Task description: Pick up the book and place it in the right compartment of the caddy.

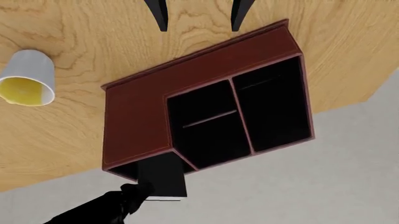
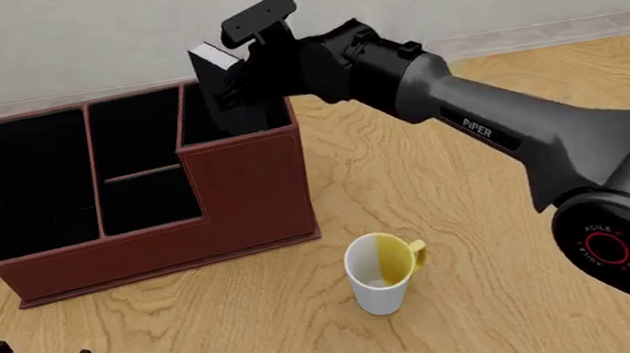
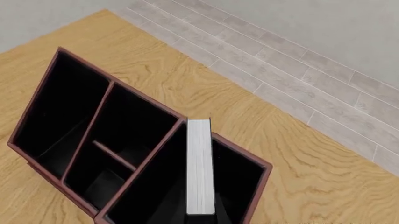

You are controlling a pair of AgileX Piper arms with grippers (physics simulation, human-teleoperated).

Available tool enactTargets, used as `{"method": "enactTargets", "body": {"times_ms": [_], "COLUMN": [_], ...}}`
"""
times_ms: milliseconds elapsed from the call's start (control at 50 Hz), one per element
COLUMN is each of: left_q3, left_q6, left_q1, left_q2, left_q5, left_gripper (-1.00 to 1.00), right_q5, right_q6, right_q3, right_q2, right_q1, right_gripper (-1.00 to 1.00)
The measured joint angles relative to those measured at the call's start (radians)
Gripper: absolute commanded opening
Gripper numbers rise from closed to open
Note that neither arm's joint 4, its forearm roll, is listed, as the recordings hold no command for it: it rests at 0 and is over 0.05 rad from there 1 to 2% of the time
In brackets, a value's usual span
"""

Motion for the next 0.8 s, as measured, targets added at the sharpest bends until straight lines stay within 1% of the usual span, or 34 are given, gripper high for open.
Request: {"method": "enactTargets", "body": {"times_ms": [800], "left_q3": [0.0], "left_q6": [-0.004], "left_q1": [0.007], "left_q2": [0.0], "left_q5": [-0.004], "left_gripper": [1.0], "right_q5": [-0.067], "right_q6": [0.021], "right_q3": [0.072], "right_q2": [0.03], "right_q1": [-0.002], "right_gripper": [-1.0]}}
